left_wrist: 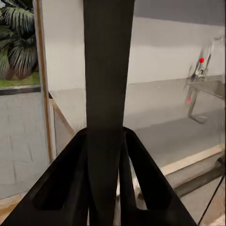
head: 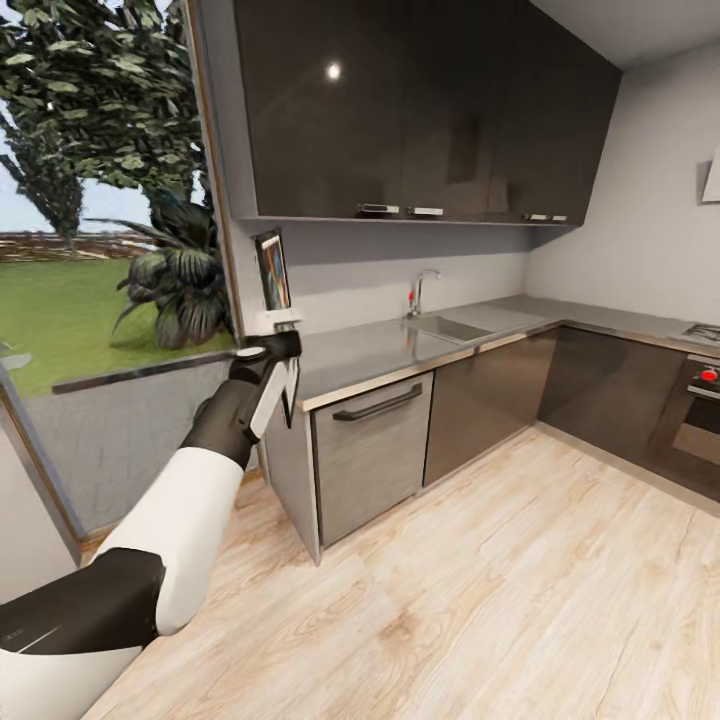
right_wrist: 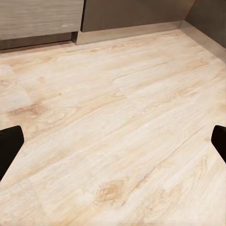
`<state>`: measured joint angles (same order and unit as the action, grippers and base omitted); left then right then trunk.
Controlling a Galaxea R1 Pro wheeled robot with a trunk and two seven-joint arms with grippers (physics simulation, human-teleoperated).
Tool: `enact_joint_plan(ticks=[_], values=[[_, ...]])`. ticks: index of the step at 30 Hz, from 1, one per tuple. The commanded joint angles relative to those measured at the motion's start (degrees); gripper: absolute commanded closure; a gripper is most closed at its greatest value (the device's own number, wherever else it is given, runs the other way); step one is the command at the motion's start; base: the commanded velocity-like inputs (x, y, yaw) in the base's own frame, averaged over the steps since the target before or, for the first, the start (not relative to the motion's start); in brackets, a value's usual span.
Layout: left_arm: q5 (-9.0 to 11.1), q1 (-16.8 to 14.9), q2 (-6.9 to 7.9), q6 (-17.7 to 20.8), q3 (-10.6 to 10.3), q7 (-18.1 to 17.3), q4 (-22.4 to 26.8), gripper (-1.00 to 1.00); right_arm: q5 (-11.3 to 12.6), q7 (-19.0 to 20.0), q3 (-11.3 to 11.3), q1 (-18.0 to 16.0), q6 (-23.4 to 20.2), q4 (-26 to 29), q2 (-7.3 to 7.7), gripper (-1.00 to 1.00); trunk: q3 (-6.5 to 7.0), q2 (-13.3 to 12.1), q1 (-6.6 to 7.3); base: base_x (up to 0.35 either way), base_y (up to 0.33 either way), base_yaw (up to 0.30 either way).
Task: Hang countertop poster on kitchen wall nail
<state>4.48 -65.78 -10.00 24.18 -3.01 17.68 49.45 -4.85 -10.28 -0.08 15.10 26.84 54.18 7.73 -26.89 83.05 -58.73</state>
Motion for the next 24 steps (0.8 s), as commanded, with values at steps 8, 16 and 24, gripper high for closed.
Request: enact_joint_plan(ticks=[8, 16, 24], values=[[14.0, -0.1, 0.0, 0.3, -13.6, 0.6, 4.3, 1.0, -0.5, -0.4, 0.0, 0.0, 0.0, 0.1, 0.01, -1.0, -0.05, 0.0, 0.0, -0.001, 0.0, 0.0], [25.5, 0.0, 0.0, 0.3, -20.7, 0.6, 8.3, 1.0, -0.5, -0.4, 0.0, 0.0, 0.0, 0.1, 0.01, -1.0, -0.05, 0.0, 0.0, 0.0, 0.0, 0.0], [40.7, 0.0, 0.0, 0.2, -33.5, 0.4, 13.7, 1.0, -0.5, -0.3, 0.0, 0.0, 0.0, 0.1, 0.07, -1.0, -0.05, 0.0, 0.0, 0.0, 0.0, 0.0]])
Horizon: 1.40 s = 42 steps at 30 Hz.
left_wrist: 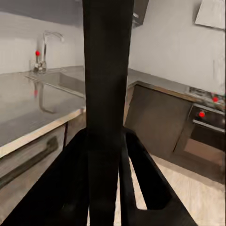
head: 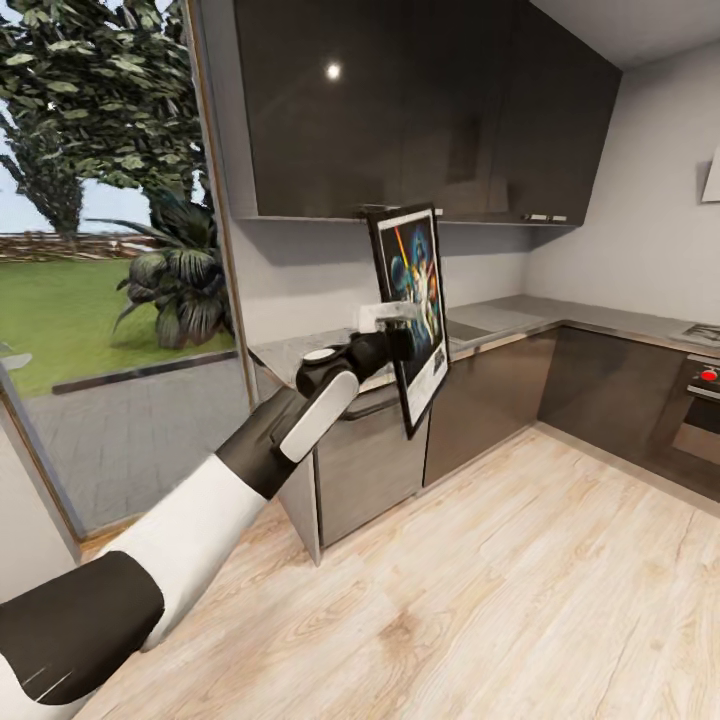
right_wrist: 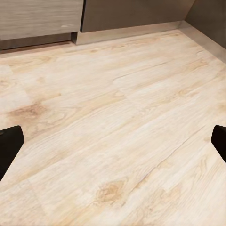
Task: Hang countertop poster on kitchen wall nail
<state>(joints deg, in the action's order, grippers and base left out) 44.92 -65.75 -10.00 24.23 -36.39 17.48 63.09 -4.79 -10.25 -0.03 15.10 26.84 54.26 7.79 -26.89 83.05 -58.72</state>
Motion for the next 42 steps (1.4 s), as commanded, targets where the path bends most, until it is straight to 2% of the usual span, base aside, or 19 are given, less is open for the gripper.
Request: enact_joint_plan(ticks=[1, 2, 4, 6, 8, 11, 14, 17, 18, 22, 24, 27, 29, 31, 34, 36, 38, 40, 42], values=[[2.5, 0.0, 0.0, 0.2, -2.0, -0.1, 1.2, 1.0, -0.5, -0.4, 0.0, 0.0, 0.0, 0.1, 0.02, -1.0, -0.05, 0.0, 0.0, 0.0, 0.0, 0.0], [3.5, 0.0, 0.0, 0.1, -3.1, -0.7, 1.7, 1.0, -0.5, -0.3, 0.0, 0.0, 0.0, 0.1, 0.02, -1.0, -0.05, 0.0, 0.0, 0.0, 0.0, 0.0], [5.8, 0.0, 1.56, 0.1, -6.0, -4.4, 3.0, 1.0, -0.4, -0.3, 0.0, 0.0, 0.0, 0.2, 0.07, -1.0, -0.05, 0.0, 0.0, 0.0, 0.0, 0.0], [7.3, 0.0, 4.19, 0.0, -7.9, -10.1, 3.8, 1.0, -0.4, -0.3, 0.0, 0.0, 0.0, 0.2, 0.11, -1.0, -0.05, 0.0, 0.0, 0.0, 0.0, 0.0], [8.2, 0.1, 7.7, -0.2, -9.0, -19.3, 4.3, 1.0, -0.3, -0.2, 0.1, 0.0, 0.0, 0.3, 0.23, -1.0, -0.05, 0.0, 0.0, 0.0, 0.0, 0.0], [8.6, 0.3, 11.66, -0.5, -9.5, -27.3, 5.3, 1.0, -0.3, -0.2, 0.1, 0.0, 0.0, 0.3, 0.32, -1.0, -0.05, 0.0, 0.0, 0.0, 0.0, 0.0], [8.8, 1.8, 17.89, -1.2, -9.8, -35.6, 9.6, 1.0, -0.3, -0.2, 0.1, 0.0, 0.0, 0.4, 0.37, -1.0, -0.05, 0.0, 0.0, 0.0, 0.0, 0.0], [8.9, 2.9, 21.22, -1.3, -9.8, -38.6, 12.3, 1.0, -0.2, -0.2, 0.1, 0.0, 0.0, 0.4, 0.4, -1.0, -0.05, 0.0, 0.0, 0.0, 0.0, 0.0], [8.9, 3.4, 23.36, -1.3, -9.9, -40.5, 13.6, 1.0, -0.2, -0.2, 0.1, 0.0, 0.0, 0.4, 0.42, -1.0, -0.05, 0.0, 0.0, 0.0, 0.0, 0.0], [8.9, 4.6, 27.05, -1.4, -9.9, -46.2, 15.4, 1.0, -0.2, -0.1, 0.1, 0.0, 0.0, 0.6, 0.45, -1.0, -0.05, 0.0, 0.0, 0.0, 0.0, 0.0], [8.9, 6.6, 29.89, -1.6, -9.9, -52.4, 16.0, 1.0, -0.2, -0.1, 0.1, 0.0, 0.0, 0.8, 0.46, -1.0, -0.05, 0.0, 0.0, 0.0, 0.0, 0.0], [8.9, 8.4, 32.67, -2.5, -9.9, -58.0, 16.3, 1.0, -0.2, 0.0, 0.1, 0.0, 0.0, 0.9, 0.47, -1.0, -0.05, 0.0, 0.0, 0.0, 0.0, 0.0], [8.9, 10.1, 35.95, -5.3, -10.0, -63.1, 16.5, 1.0, -0.2, 0.0, 0.1, 0.0, 0.0, 1.0, 0.47, -1.0, -0.05, 0.0, 0.0, 0.0, 0.0, 0.0], [8.9, 12.0, 38.51, -8.0, -10.0, -65.8, 16.6, 1.0, -0.2, 0.1, 0.1, 0.0, 0.1, 1.0, 0.49, -1.0, -0.05, 0.0, 0.0, 0.0, 0.0, 0.0], [8.8, 13.6, 39.84, -9.3, -10.1, -67.7, 16.6, 1.0, -0.2, 0.1, 0.3, 0.0, 0.1, 1.1, 0.53, -1.0, -0.05, 0.0, 0.0, 0.0, 0.0, 0.0], [8.8, 15.1, 41.32, -11.6, -10.1, -69.4, 16.6, 1.0, -0.1, 1.7, 4.2, 0.1, -0.4, 6.2, 0.57, -1.0, -0.05, 0.0, 0.0, 0.0, 0.0, 0.0], [8.8, 15.3, 41.66, -12.0, -10.1, -69.6, 16.6, 1.0, -0.1, 3.5, 5.8, 0.1, -0.6, 7.8, 0.57, -1.0, -0.05, 0.0, 0.0, 0.0, 0.0, 0.0], [8.8, 15.4, 41.99, -12.3, -10.1, -69.7, 16.6, 1.0, -0.1, 7.4, 7.9, 0.2, -1.7, 10.0, 0.56, -1.0, -0.05, 0.0, 0.0, 0.0, 0.0, 0.0], [8.8, 15.5, 42.26, -12.4, -10.0, -69.9, 16.6, 1.0, -0.1, 14.9, 11.0, 0.2, -7.8, 14.9, 0.55, -1.0, -0.05, 0.0, 0.0, 0.0, 0.0, 0.0]])
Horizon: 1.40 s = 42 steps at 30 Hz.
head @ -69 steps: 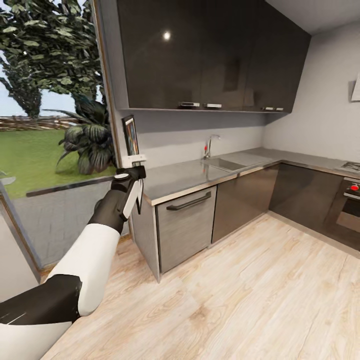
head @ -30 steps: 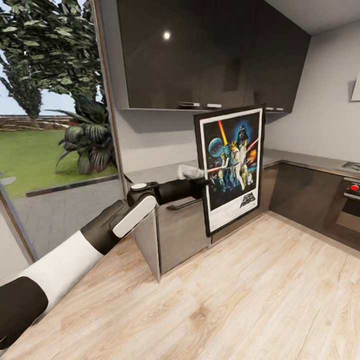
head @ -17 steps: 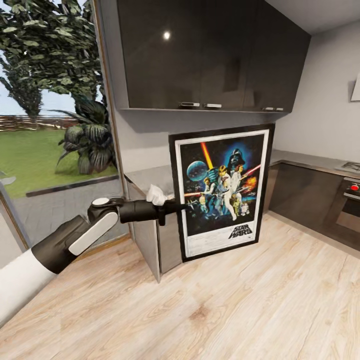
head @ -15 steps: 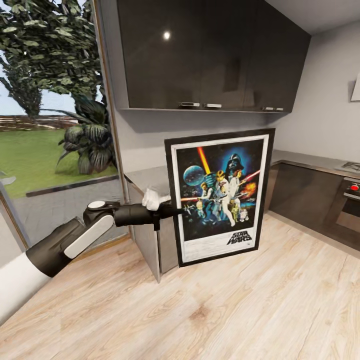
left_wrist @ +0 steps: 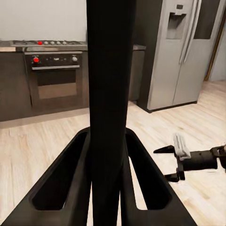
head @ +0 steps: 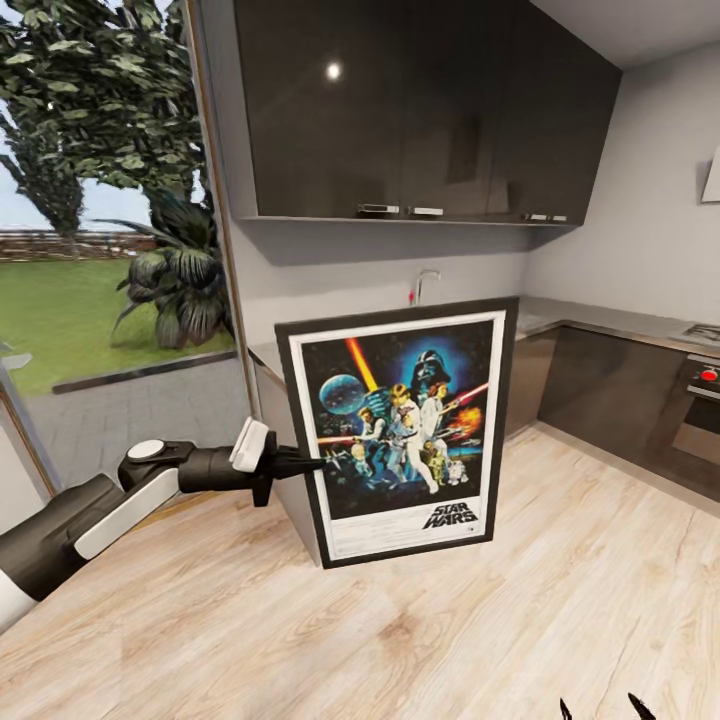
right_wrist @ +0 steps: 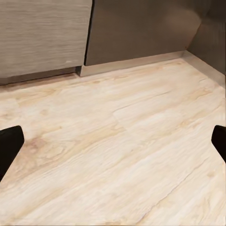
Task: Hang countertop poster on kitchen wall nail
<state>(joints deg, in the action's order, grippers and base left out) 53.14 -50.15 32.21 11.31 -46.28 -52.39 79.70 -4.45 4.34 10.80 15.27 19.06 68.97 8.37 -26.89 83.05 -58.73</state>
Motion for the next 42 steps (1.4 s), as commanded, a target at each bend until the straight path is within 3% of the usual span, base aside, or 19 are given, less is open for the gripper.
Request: enact_joint_plan(ticks=[1, 3, 6, 9, 10, 14, 15, 16, 17, 21, 23, 25, 27, 31, 35, 38, 42], values=[[0.6, -0.1, 0.09, 0.5, -0.1, 0.0, 0.0, 1.0, -0.5, 1.9, 0.9, 0.0, -1.6, 1.4, -0.03, -1.0, -0.05, 0.0, 0.0, 0.0, 0.0, 0.0], [0.6, -0.1, 0.14, 0.4, -0.1, -0.1, 0.0, 1.0, -0.5, 5.3, 2.5, 0.0, -4.6, 3.8, -0.04, -1.0, -0.05, 0.0, 0.0, 0.0, 0.0, 0.0], [0.6, 0.0, 0.34, 0.5, -0.1, -0.3, 0.0, 1.0, -0.4, 20.1, 11.0, 0.0, -13.0, 10.4, -0.11, -1.0, -0.05, 0.0, 0.0, 0.0, 0.0, 0.0], [0.6, 0.0, 0.38, 0.6, -0.1, -0.3, 0.0, 1.0, -0.4, 29.5, 15.4, -0.1, -17.1, 13.5, -0.11, -1.0, -0.05, 0.0, 0.0, 0.0, 0.0, 0.0], [0.6, 0.0, 0.39, 0.7, -0.1, -0.3, 0.0, 1.0, -0.4, 35.2, 17.0, -0.6, -19.2, 15.3, -0.09, -1.0, -0.05, 0.0, 0.0, 0.0, 0.0, 0.0], [0.6, 0.0, 0.4, 0.8, -0.1, -0.4, 0.0, 1.0, -0.3, 40.3, 18.8, -1.9, -21.1, 16.8, 0.51, -1.0, -0.05, 0.0, 0.0, 0.0, 0.0, 0.0], [0.6, 0.0, 0.4, 0.9, -0.1, -0.4, 0.0, 1.0, 0.0, 41.3, 19.4, -2.3, -21.4, 17.1, 1.41, -1.0, -0.05, 0.0, 0.0, 0.0, 0.0, 0.0], [0.6, 0.0, 0.4, 1.0, -0.1, -0.4, 0.0, 1.0, 0.2, 41.9, 19.6, -2.4, -21.5, 17.3, 1.98, -1.0, -0.05, 0.0, 0.0, 0.0, 0.0, 0.0], [0.6, 0.0, 0.4, 1.1, -0.1, -0.4, 0.1, 1.0, 2.0, 44.2, 20.0, -3.2, -22.5, 17.9, 4.31, -1.0, -0.05, 0.0, 0.0, 0.0, 0.0, 0.0], [0.6, 0.0, 0.4, 1.1, -0.2, -0.4, 0.1, 1.0, 6.6, 49.4, 20.2, -5.0, -28.3, 18.5, 8.53, -1.0, -0.05, 0.0, 0.0, 0.0, 0.0, 0.0], [0.7, 0.0, 0.38, 1.3, -1.3, -0.6, 0.1, 1.0, 11.1, 57.1, 20.3, -9.2, -36.9, 18.8, 13.83, -1.0, -0.05, 0.0, 0.0, 0.0, 0.0, 0.0], [0.7, 0.0, 0.36, 1.8, -1.9, -1.0, 0.0, 1.0, 11.9, 59.8, 20.3, -11.2, -38.8, 18.8, 15.09, -1.0, -0.05, 0.0, 0.0, 0.0, 0.0, 0.0], [0.7, 0.0, 0.33, 5.1, -2.8, -2.8, 0.0, 1.0, 12.8, 65.0, 20.2, -16.0, -41.4, 18.9, 16.68, -1.0, -0.05, 0.0, 0.0, 0.0, 0.0, 0.0], [0.7, 0.0, 0.32, 7.4, -3.0, -3.6, 0.0, 1.0, 12.9, 68.6, 20.0, -19.2, -44.3, 18.8, 17.15, -1.0, -0.05, 0.0, 0.0, 0.0, 0.0, 0.0], [0.7, 0.0, 0.24, 9.0, -3.1, -4.1, 0.0, 1.0, 12.7, 76.1, 18.8, -26.3, -50.0, 18.7, 17.44, -1.0, -0.05, 0.0, 0.0, 0.0, 0.0, 0.0], [0.7, 0.0, 0.24, 9.1, -3.1, -4.2, 0.0, 1.0, 12.5, 77.0, 18.0, -27.6, -51.0, 18.6, 17.74, -1.0, -0.05, 0.0, 0.0, 0.0, 0.0, 0.0], [0.7, 0.0, 0.23, 9.2, -3.2, -4.2, 0.0, 1.0, 12.4, 77.8, 15.3, -29.4, -53.3, 18.4, 19.49, -1.0, -0.05, 0.0, 0.0, 0.0, 0.0, 0.0]])
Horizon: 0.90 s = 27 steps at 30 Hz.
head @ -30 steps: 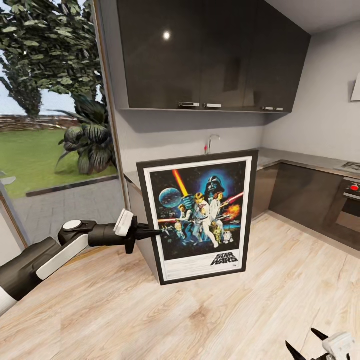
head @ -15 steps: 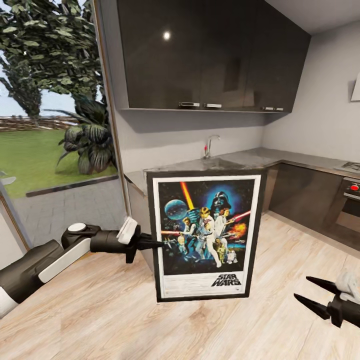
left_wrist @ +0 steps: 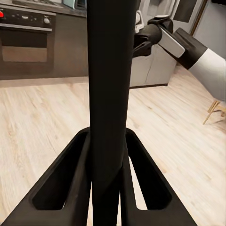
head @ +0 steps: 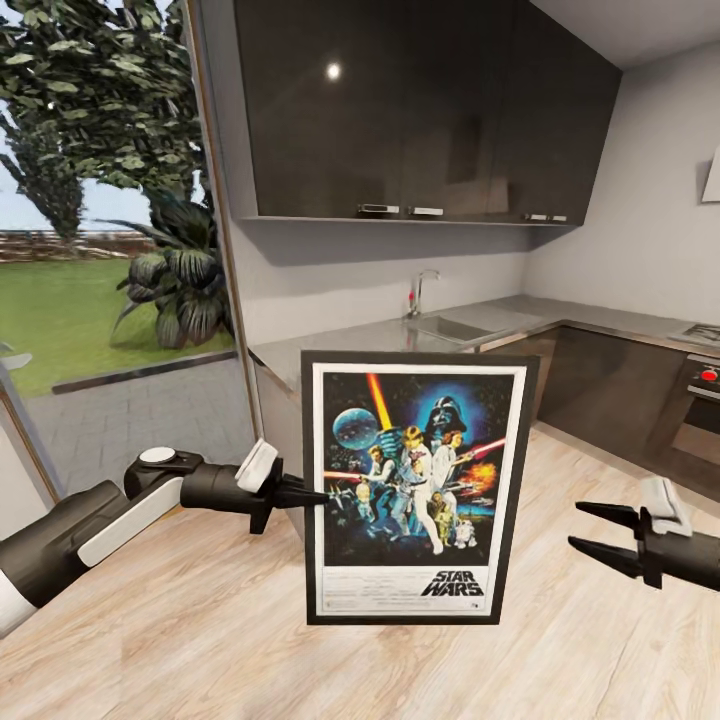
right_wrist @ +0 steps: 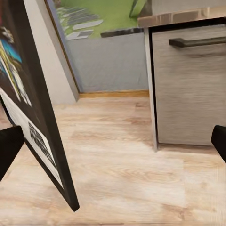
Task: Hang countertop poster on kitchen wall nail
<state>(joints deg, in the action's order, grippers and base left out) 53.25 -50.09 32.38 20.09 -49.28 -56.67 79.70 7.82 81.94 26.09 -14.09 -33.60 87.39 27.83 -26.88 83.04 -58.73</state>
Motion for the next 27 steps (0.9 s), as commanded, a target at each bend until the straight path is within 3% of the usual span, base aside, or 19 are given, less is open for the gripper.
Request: enact_joint_plan(ticks=[1, 8, 9, 14, 27], values=[[0.6, -0.1, 0.05, 0.4, -0.1, 0.1, 0.0, 1.0, 0.2, 0.3, -0.5, -0.4, -1.0, -0.1, 0.63, -1.0, -0.07, 0.0, 0.0, 0.0, 0.0, 0.0], [0.6, -0.1, 0.08, 0.4, -0.1, 0.1, 0.0, 1.0, 0.1, 4.4, -1.4, -0.9, -1.5, -1.3, 1.82, -1.0, -0.07, 0.0, 0.0, 0.0, 0.0, 0.0], [0.6, -0.1, 0.09, 0.4, -0.1, 0.1, 0.0, 1.0, 0.1, 6.1, -1.4, -1.0, -1.6, -1.9, 2.82, -1.0, -0.07, 0.0, 0.0, 0.0, 0.0, 0.0], [0.6, -0.1, 0.11, 0.4, -0.1, 0.1, 0.0, 1.0, 0.3, 7.1, -1.6, -1.0, -1.6, -2.8, 3.87, -1.0, -0.07, 0.0, 0.0, 0.0, 0.0, 0.0], [0.6, -0.1, 0.08, 0.4, -0.2, 0.1, 0.5, 1.0, 0.8, 7.3, -8.0, -1.3, -1.6, -3.0, 3.71, -1.0, -0.07, 0.0, 0.0, 0.0, 0.0, 0.0]])
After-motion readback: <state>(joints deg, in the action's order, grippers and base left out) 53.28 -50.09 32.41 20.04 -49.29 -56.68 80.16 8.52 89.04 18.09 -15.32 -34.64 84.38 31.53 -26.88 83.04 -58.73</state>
